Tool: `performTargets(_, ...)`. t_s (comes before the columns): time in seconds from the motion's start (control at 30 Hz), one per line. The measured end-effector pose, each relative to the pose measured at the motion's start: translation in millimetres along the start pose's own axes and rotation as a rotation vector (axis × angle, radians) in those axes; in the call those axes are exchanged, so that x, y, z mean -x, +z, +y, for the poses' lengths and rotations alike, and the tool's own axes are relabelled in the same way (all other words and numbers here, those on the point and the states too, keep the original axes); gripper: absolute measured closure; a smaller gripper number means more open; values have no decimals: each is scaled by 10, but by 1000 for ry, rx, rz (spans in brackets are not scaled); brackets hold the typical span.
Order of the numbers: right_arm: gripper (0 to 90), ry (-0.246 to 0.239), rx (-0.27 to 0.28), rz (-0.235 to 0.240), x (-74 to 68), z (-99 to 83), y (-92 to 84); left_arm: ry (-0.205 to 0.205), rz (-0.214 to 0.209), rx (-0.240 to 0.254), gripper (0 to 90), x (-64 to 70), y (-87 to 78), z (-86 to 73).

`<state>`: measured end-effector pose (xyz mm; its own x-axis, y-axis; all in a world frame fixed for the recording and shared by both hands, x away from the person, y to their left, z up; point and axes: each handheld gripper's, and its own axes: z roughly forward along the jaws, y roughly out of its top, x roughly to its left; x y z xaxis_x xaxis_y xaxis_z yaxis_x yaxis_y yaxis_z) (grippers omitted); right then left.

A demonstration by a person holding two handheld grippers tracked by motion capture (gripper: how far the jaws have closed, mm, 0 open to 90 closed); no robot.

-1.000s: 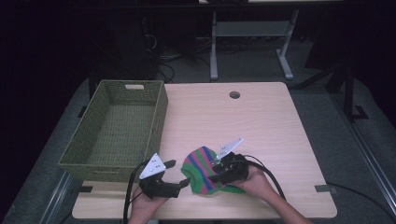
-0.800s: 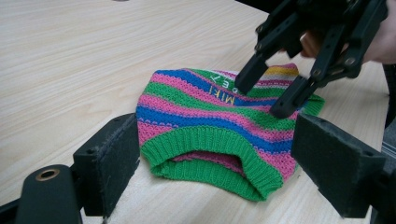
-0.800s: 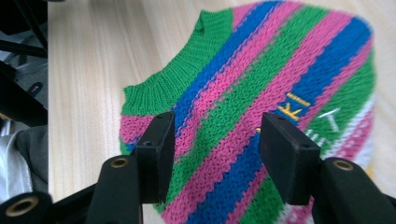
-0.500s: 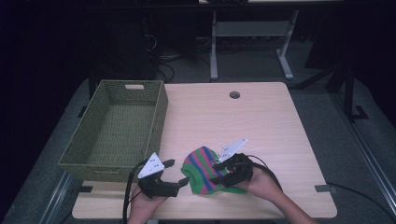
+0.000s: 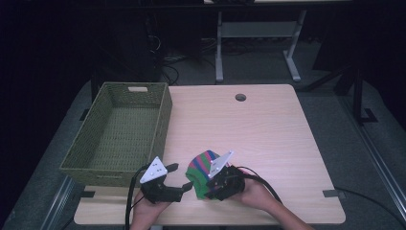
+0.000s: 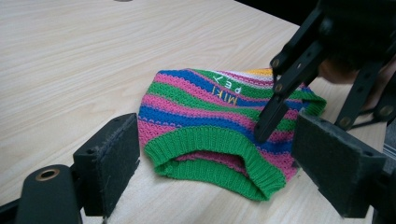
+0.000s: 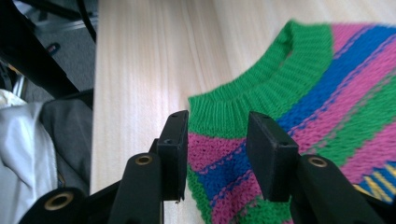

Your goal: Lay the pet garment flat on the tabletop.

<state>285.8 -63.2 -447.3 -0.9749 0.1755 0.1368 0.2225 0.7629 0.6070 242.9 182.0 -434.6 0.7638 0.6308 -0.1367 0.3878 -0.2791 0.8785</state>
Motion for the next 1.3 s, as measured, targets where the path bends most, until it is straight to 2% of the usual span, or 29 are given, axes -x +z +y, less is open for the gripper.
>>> performTargets(0.2,574,-31,-21,-5,-35,-26,86,0,-2,-5,151,0,9,-1)
performTargets(0.33,607,-68,-9,-50,-79,-47,100,2,0,-9,151,6,13,2)
performTargets(0.47,655,-68,6,-71,-85,-67,102,2,3,-8,151,10,14,0)
performTargets(0.63,739,-49,1,-75,-54,-59,96,1,0,-12,151,-1,16,-1)
performTargets(0.77,791,8,4,-38,32,-54,85,-6,1,-7,151,-9,14,-5)
performTargets(0.97,809,38,12,-27,44,-35,39,-2,-2,-7,151,1,21,-2)
performTargets(1.1,812,57,43,-15,42,-14,-52,-4,-3,-7,151,-7,26,-2)
performTargets(1.2,813,68,74,-11,60,-1,-131,-17,-20,8,151,-15,11,-3)
performTargets(1.3,814,81,93,-9,73,6,-198,-14,-19,28,151,-9,-15,3)
